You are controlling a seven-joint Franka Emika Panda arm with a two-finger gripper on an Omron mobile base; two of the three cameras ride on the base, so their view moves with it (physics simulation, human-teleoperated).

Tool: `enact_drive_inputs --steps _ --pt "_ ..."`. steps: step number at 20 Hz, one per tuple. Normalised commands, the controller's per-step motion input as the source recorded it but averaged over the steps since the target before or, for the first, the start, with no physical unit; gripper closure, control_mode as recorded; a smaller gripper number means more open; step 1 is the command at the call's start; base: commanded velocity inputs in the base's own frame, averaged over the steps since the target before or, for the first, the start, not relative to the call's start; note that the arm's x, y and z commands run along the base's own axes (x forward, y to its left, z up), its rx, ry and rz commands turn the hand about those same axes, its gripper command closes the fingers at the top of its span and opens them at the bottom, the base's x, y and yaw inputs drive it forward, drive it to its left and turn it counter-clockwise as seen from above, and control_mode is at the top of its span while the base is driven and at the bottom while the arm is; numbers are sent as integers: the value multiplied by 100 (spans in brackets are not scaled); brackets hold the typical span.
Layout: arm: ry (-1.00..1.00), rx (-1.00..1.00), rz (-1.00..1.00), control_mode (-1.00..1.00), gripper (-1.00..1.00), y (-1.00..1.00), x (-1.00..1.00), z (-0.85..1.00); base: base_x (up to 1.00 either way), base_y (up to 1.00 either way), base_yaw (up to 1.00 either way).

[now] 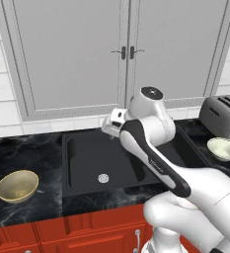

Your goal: Rinse each bowl for a few seconds and place them down in the sink or on the counter.

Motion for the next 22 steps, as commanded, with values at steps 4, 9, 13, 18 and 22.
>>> enact_drive_inputs --steps 4,9,13,18,22 --pt "13 0 4 -100 -100 50 2 -20 0 0 0" --pt "17 0 6 -100 -100 40 2 -22 0 0 0" --pt "9 -5 7 -100 -100 40 0 -13 0 0 0" --pt "5 -10 3 -100 -100 44 0 0 0 0 0" --pt "1 -9 2 -100 -100 49 0 -5 0 0 0"
